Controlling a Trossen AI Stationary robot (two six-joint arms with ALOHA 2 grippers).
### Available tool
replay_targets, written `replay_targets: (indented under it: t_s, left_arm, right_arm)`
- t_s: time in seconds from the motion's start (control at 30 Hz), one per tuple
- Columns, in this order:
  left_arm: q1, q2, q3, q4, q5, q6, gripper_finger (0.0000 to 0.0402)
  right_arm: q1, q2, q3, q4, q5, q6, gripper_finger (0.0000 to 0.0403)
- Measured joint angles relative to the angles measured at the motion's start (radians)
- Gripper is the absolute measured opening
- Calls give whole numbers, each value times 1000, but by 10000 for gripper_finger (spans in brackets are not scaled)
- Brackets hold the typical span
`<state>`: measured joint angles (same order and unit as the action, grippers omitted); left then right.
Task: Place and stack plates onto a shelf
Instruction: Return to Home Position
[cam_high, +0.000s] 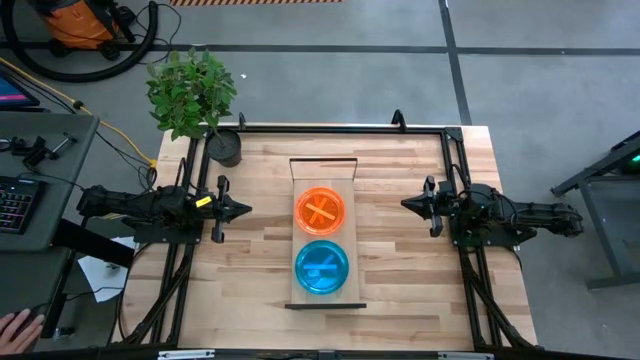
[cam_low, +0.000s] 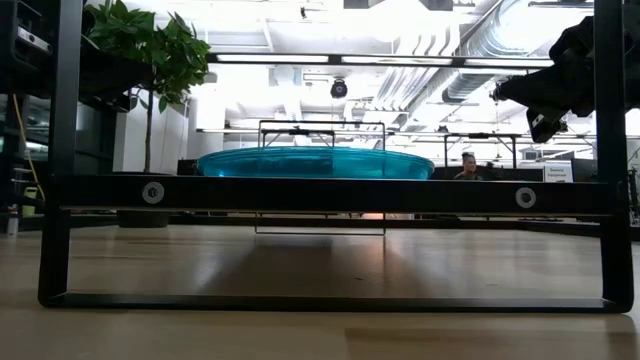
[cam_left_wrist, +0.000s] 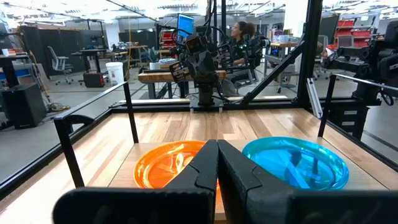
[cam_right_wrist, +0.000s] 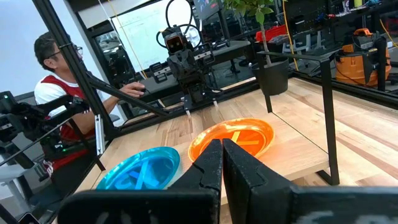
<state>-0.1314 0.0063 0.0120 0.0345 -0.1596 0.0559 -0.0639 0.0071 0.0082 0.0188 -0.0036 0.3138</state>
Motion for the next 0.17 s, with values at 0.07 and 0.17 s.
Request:
replay_targets:
  t_s: [0.07,0.17]
  left_arm:
    - [0,0,0,0,0,0,1]
    - [0,0,0,0,0,0,1]
  right_arm:
    - [0,0,0,0,0,0,0]
    - [0,0,0,0,0,0,0]
